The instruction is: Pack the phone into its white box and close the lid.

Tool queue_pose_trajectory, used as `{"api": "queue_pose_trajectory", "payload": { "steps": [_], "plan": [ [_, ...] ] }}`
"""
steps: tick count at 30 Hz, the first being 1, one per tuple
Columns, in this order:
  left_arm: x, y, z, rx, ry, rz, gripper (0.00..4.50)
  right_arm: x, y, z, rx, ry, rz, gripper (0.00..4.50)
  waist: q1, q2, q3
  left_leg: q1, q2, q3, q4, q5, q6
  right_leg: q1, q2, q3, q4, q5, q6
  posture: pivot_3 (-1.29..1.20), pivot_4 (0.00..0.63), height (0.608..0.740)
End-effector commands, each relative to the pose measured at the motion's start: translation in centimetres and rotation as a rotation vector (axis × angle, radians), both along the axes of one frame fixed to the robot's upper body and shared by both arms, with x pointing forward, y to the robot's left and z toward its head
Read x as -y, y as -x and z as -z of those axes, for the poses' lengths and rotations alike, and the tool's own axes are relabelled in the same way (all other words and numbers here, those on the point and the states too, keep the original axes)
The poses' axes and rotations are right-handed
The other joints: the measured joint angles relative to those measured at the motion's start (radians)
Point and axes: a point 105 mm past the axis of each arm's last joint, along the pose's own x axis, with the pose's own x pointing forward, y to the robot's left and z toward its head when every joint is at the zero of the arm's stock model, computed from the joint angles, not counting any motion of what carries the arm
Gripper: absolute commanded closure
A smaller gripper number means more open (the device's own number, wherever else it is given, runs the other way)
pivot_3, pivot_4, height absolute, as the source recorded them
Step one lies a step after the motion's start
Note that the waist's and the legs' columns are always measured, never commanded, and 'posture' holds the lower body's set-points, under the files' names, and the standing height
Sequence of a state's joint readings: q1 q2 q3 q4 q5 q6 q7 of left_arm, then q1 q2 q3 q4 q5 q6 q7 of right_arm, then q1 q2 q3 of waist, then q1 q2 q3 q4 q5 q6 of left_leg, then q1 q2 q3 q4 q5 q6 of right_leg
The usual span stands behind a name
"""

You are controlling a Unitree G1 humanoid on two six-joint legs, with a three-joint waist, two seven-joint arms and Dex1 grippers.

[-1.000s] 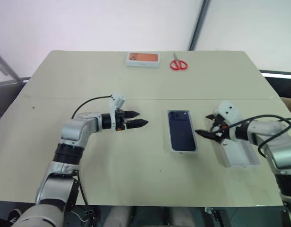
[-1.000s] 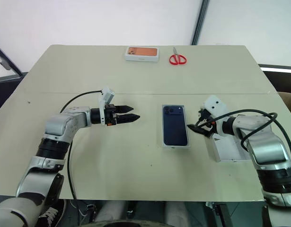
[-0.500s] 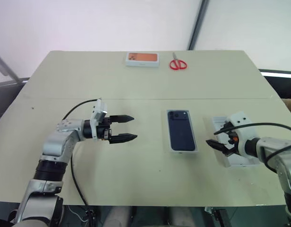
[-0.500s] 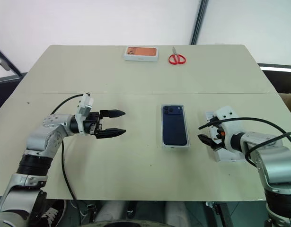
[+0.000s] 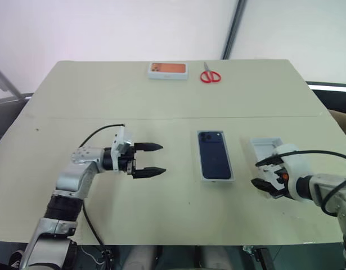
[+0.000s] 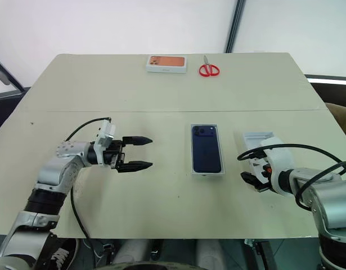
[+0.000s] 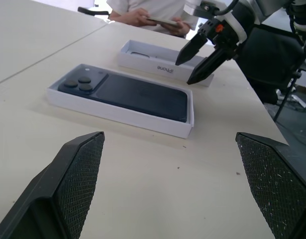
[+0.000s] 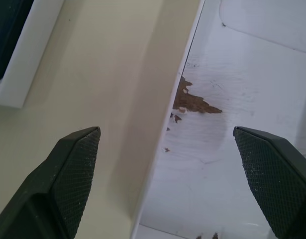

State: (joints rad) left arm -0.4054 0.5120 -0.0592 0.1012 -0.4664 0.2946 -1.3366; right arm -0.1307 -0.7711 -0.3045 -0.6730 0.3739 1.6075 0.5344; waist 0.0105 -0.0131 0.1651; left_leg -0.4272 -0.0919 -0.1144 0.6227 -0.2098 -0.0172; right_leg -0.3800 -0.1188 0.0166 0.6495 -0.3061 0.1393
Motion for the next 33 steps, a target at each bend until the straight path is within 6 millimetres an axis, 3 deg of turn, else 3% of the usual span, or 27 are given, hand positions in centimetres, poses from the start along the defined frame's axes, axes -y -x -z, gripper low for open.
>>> {"api": "queue_pose_trajectory", "payload": {
  "steps": [1, 4, 11, 19, 23, 24, 27, 31, 33],
  "plan": [
    [0.3, 0.0, -1.0, 0.056, 0.01, 0.003, 0.04, -0.4, -0.4, -1.0, 0.042, 0.008, -0.018, 0.02, 0.0, 0.0, 0.0, 0.0, 0.0, 0.0, 0.0, 0.0, 0.0, 0.0, 0.0, 0.0, 0.0, 0.0, 0.0, 0.0, 0.15, 0.74],
    [0.5, -0.3, -1.3, 0.04, 0.028, -0.021, 0.0, -0.7, -0.2, -0.4, 0.027, -0.015, -0.016, 0.82, 0.0, 0.0, 0.0, 0.0, 0.0, 0.0, 0.0, 0.0, 0.0, 0.0, 0.0, 0.0, 0.0, 0.0, 0.0, 0.0, 0.15, 0.74],
    [0.7, -0.3, -2.0, 0.039, 0.043, -0.042, 0.0, -0.5, -0.8, 0.5, 0.021, 0.01, 0.044, 4.47, 0.0, 0.0, 0.0, 0.0, 0.0, 0.0, 0.0, 0.0, 0.0, 0.0, 0.0, 0.0, 0.0, 0.0, 0.0, 0.0, 0.15, 0.74],
    [0.3, -0.4, -2.4, 0.03, 0.056, -0.069, 0.0, -0.4, -1.5, 0.7, 0.04, 0.012, 0.098, 4.47, -0.002, 0.0, 0.0, 0.0, 0.0, 0.0, 0.0, 0.0, 0.0, 0.001, 0.0, 0.0, 0.0, 0.0, 0.0, 0.0, 0.15, 0.74],
    [0.2, -0.7, -2.6, 0.024, 0.07, -0.091, 0.0, -0.8, -4.0, -2.5, 0.19, -0.071, 0.145, 4.47, -0.008, 0.001, 0.0, 0.001, 0.0, 0.0, 0.0, 0.0, 0.0, 0.0, 0.001, 0.0, 0.0, 0.0, 0.0, 0.0, 0.15, 0.74],
    [0.2, -0.8, -2.6, 0.018, 0.073, -0.098, 0.0, -1.4, -4.7, -3.5, 0.234, -0.117, 0.138, 4.47, -0.011, 0.001, 0.001, 0.001, 0.0, 0.001, 0.0, 0.0, 0.0, -0.001, 0.001, 0.001, 0.001, 0.0, 0.0, 0.0, 0.15, 0.74],
    [-0.1, -1.7, -2.8, 0.019, 0.09, -0.141, 0.0, -5.8, -7.0, -8.6, 0.418, -0.433, 0.023, 4.47, -0.025, 0.002, 0.001, 0.0, 0.0, 0.001, -0.002, 0.001, -0.001, -0.003, 0.001, 0.002, 0.002, 0.0, 0.0, 0.0, 0.15, 0.74],
    [0.3, -3.1, -3.2, 0.031, 0.14, -0.215, 0.0, -10.6, -7.2, -10.1, 0.415, -0.79, -0.142, 4.47, -0.021, 0.0, 0.0, 0.0, 0.001, 0.0, -0.007, 0.003, -0.004, -0.005, 0.002, 0.001, 0.003, 0.0, 0.0, 0.0, 0.15, 0.74],
    [0.7, -2.8, -3.3, 0.032, 0.148, -0.205, 0.0, -11.8, -7.7, -10.5, 0.402, -0.938, -0.141, 4.47, -0.023, 0.0, 0.0, 0.0, 0.0, 0.0, -0.008, 0.003, -0.004, -0.006, 0.001, 0.002, 0.002, 0.0, 0.0, 0.0, 0.15, 0.74]
  ]
}}
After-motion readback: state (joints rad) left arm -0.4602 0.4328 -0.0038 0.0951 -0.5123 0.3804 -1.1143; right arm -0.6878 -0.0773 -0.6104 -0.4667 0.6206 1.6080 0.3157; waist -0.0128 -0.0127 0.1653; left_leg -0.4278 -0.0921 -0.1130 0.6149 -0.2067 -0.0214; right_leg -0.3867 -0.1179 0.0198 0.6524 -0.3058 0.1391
